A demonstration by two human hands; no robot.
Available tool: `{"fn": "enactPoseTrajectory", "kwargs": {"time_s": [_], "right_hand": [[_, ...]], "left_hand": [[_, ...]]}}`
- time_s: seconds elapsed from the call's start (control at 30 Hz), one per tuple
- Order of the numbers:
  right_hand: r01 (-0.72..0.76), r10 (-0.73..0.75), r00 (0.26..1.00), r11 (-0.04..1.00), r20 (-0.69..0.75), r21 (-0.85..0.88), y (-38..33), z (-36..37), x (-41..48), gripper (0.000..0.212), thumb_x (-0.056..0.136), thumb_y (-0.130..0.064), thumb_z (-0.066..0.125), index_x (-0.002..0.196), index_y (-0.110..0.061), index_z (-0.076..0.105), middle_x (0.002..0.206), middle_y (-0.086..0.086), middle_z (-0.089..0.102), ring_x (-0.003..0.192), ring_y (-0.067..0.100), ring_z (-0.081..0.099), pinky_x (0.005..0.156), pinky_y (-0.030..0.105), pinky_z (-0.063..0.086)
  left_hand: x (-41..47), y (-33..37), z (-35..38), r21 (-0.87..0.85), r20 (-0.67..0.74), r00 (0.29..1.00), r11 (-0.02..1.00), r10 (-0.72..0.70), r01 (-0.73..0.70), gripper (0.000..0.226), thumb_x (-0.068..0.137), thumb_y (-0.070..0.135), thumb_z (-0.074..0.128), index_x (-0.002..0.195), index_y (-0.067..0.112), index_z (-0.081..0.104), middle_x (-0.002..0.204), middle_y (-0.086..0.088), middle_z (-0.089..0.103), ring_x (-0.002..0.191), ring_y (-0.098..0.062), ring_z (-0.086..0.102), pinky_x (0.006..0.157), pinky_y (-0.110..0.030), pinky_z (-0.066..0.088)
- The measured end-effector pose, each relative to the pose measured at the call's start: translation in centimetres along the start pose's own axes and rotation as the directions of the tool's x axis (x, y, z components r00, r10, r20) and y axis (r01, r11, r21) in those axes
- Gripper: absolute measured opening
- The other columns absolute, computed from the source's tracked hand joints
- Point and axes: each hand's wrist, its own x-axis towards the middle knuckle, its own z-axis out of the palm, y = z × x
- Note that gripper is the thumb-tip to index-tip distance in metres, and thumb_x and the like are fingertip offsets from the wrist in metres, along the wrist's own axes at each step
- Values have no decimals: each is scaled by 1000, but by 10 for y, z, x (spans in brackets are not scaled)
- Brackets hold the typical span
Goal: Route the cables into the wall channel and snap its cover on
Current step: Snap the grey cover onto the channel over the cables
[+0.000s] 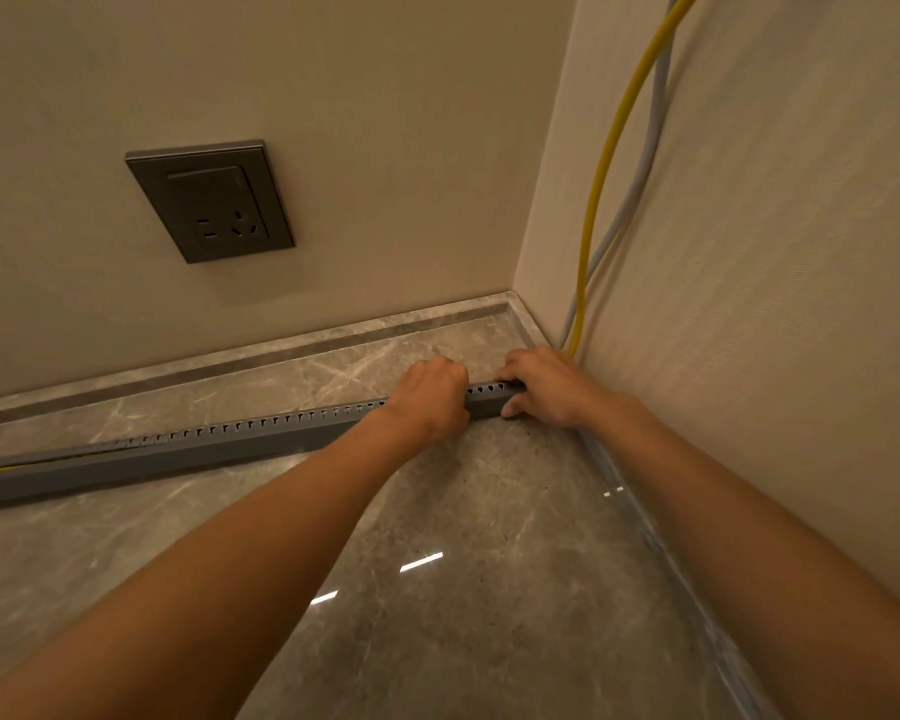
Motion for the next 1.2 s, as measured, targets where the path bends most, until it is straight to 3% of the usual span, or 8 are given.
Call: {"fn": "enactPoseTrajectory", "kwargs": {"time_s": [0.17,0.37,0.5,0.7,0.87,1.03,1.2], "right_hand": [[-1,1,1000,1000,-11,2,-1,1,-1,33,80,-24,68,111,-12,66,110,11,61,105,30,54,82,33,40],[-28,28,1000,999,6,-27,-6,2,-2,36,82,-21,67,115,-8,60,120,11,55,112,30,51,93,40,44],[-32,36,998,996,47,-85,-19,6,2,40,86,-25,63,120,-7,53,124,13,51,116,31,47,96,43,45],[3,-2,999,1000,46,-25,-55,10,14,43,84,-33,63,119,-11,54,124,13,53,116,31,48,98,44,37],[15,-16,1000,999,23,31,-67,15,20,38,84,-23,65,116,-6,51,124,16,53,114,31,48,95,40,41],[50,-50,999,996,0,-72,-67,19,21,38,88,-17,59,121,-4,46,128,17,50,117,33,46,97,42,39],[63,-63,998,994,9,-95,-57,14,24,34,87,-15,61,118,-5,52,127,16,51,115,32,47,95,40,41]], "left_hand": [[0,-3,4,-22,-19,999,999,34,-35,27,90,13,54,112,-1,63,117,-19,61,104,-33,58,84,-38,48],[1,-12,5,-43,47,998,998,39,-37,32,90,17,57,118,4,55,124,-16,53,112,-31,54,88,-36,46],[-6,-33,1,9,101,995,1000,-19,18,37,88,24,61,120,6,53,124,-15,54,112,-30,54,89,-36,47],[-19,-68,-10,11,181,979,995,-98,98,46,81,29,71,118,7,56,122,-16,56,110,-30,55,84,-34,46],[-23,-68,-2,59,109,993,997,-50,44,37,88,23,61,118,4,53,124,-17,55,113,-31,54,89,-38,46],[-25,-66,6,65,18,999,998,-26,25,30,90,15,53,118,2,50,124,-17,54,111,-32,54,89,-37,44],[-20,-58,10,40,-23,1000,999,-3,4,29,91,14,53,117,1,50,122,-18,55,109,-32,54,88,-37,45]]}}
